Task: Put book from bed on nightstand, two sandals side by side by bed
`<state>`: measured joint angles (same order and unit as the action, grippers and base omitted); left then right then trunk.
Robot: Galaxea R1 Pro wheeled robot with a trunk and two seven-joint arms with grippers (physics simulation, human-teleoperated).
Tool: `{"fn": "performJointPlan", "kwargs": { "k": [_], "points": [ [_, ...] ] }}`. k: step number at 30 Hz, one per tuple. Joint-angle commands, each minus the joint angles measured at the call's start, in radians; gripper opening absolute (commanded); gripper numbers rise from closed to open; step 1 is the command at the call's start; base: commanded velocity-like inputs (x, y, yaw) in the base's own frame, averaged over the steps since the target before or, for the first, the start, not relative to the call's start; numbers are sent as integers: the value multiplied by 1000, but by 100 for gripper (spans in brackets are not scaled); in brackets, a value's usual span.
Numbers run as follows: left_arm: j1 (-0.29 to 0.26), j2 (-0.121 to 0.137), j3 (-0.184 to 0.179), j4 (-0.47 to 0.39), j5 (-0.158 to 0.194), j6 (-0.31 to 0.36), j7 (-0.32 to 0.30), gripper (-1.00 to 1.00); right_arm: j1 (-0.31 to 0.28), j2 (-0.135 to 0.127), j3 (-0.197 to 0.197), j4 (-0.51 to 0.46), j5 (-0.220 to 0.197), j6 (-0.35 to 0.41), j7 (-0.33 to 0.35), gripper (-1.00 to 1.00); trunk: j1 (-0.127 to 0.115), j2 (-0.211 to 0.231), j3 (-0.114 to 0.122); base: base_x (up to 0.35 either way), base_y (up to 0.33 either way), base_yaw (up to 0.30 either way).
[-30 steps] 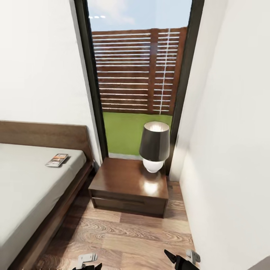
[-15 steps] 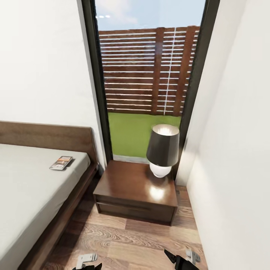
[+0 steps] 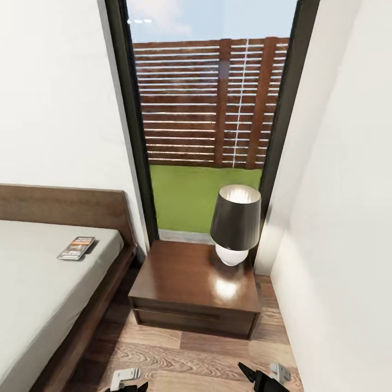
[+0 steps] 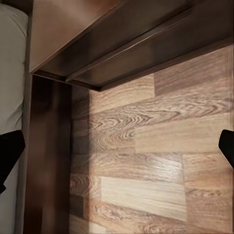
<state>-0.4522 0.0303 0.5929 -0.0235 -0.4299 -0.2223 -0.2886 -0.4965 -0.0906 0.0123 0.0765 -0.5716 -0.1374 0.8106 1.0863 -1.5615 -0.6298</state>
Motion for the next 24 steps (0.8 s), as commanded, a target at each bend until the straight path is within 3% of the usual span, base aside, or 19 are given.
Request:
{"fn": "performJointPlan", "kwargs": {
  "k": [1,6,13,24],
  "points": [
    [0,0,8,0,-9,-3,-3,100,-2,0,1,5,-1,-8,4,100,0,-1,-1,25,2,-265],
    [0,0,8,0,-9,-3,-3,100,-2,0,1,5,-1,-8,4,100,0,-1,-1,9,1,-248],
    [0,0,8,0,-9,-3,-3,100,-2,0,1,5,-1,-8,4,100,0,-1,-1,19,4,-54],
    [0,0,8,0,-9,-3,-3,100,-2,0,1,5,-1,-8,4,100,0,-1,-1,228,150,-3]
  ]
}}
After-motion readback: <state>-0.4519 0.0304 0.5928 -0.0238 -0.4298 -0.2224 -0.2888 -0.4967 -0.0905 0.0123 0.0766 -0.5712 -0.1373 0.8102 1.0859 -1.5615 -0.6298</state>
